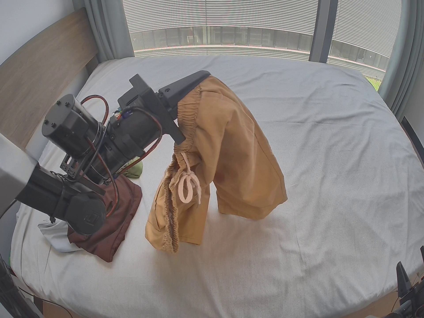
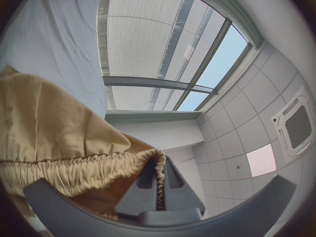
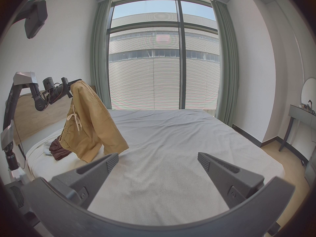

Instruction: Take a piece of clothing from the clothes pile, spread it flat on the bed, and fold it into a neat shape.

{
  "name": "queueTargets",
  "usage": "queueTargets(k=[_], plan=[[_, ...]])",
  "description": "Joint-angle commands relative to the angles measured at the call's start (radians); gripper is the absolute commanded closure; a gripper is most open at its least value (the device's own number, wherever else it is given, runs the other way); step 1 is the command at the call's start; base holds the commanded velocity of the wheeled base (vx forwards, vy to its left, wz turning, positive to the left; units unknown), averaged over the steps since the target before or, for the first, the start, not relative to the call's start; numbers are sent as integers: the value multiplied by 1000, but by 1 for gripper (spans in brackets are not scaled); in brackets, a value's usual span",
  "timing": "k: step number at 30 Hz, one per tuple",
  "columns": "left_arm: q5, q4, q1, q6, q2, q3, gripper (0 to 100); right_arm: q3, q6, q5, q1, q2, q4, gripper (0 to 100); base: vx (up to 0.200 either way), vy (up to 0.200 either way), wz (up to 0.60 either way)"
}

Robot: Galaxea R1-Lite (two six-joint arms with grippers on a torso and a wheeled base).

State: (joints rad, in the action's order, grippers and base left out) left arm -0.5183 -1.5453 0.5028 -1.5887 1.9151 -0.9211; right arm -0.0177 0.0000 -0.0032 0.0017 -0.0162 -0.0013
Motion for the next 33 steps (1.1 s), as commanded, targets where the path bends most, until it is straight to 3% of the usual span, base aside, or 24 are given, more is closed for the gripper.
queueTargets(k=[1, 8, 21, 26, 33], plan=[[1, -2, 23, -25, 7, -25, 100, 16, 0, 0, 1, 16, 0, 0, 0, 0, 0], [21, -2, 74, -166, 18, -96, 100, 16, 0, 0, 0, 16, 0, 0, 0, 0, 0], [27, -4, 195, -260, 120, -262, 100, 16, 0, 0, 0, 16, 0, 0, 0, 0, 0], [72, -7, 215, -349, 139, -314, 100, 16, 0, 0, 1, 16, 0, 0, 0, 0, 0], [100, -7, 261, -372, 167, -321, 100, 16, 0, 0, 0, 16, 0, 0, 0, 0, 0]])
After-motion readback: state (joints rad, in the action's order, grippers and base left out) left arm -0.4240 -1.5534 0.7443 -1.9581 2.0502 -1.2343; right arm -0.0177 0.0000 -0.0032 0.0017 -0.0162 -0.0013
